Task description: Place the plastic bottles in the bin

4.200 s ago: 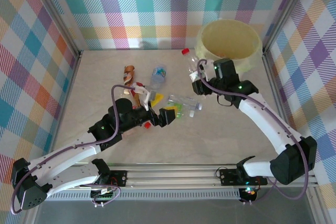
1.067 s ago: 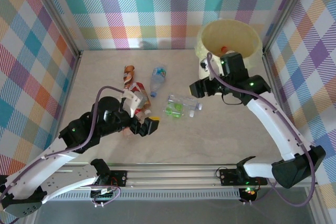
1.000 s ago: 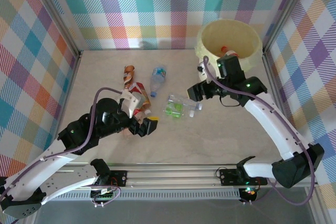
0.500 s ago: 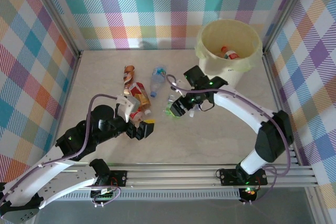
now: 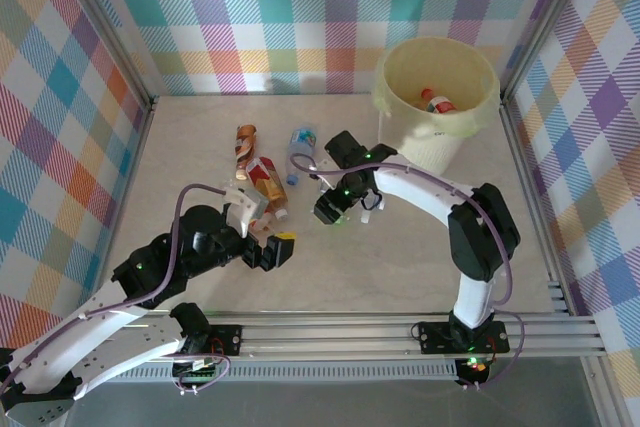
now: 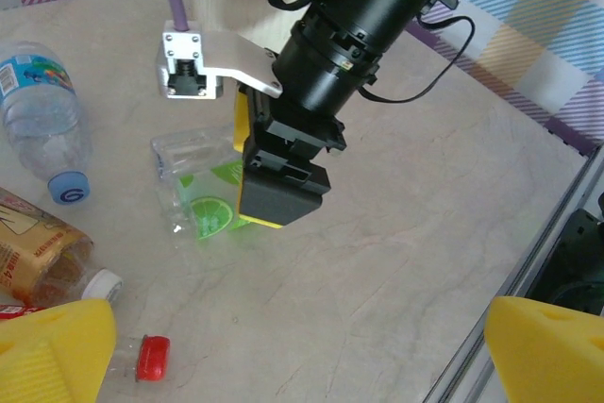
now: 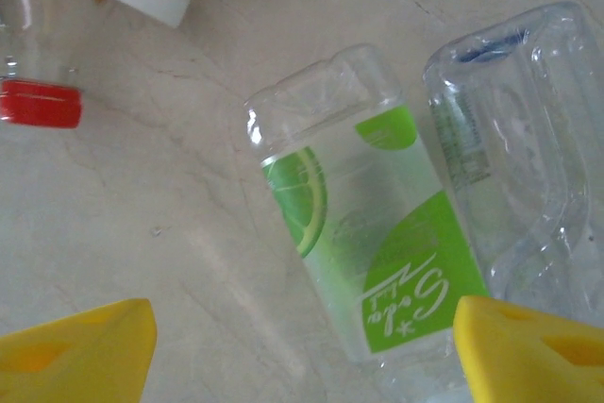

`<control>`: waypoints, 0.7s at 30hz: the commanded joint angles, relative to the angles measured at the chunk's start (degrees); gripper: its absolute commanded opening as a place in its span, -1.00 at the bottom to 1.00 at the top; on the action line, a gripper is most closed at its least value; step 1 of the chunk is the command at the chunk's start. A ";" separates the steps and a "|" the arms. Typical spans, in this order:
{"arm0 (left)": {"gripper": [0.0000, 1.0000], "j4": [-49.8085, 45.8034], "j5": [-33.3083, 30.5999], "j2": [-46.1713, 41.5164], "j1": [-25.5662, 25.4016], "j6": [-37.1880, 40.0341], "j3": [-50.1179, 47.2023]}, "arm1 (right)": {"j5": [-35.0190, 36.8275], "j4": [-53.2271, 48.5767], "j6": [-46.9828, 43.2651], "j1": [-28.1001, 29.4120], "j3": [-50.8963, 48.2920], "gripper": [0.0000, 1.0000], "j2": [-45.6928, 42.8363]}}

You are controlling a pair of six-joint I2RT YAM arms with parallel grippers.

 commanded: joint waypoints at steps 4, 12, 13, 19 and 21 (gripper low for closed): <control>1.00 3.85 0.89 -0.22 -0.43 -0.86 -1.15 | 3.35 -0.40 -1.65 0.88 3.55 0.64 3.83; 1.00 4.09 0.76 -0.10 -0.36 -1.01 -1.35 | 6.17 -1.73 -2.11 1.92 5.37 0.62 7.71; 1.00 4.05 0.81 -0.25 -0.36 -0.97 -1.40 | 6.14 -1.95 -2.28 2.02 5.50 0.62 7.95; 1.00 4.29 0.93 -0.03 -0.38 -1.03 -1.45 | 6.72 -2.42 -2.90 2.69 5.54 0.59 9.35; 1.00 4.44 0.99 0.26 -0.37 -1.10 -1.44 | 6.79 -2.37 -3.21 2.93 5.64 0.58 9.84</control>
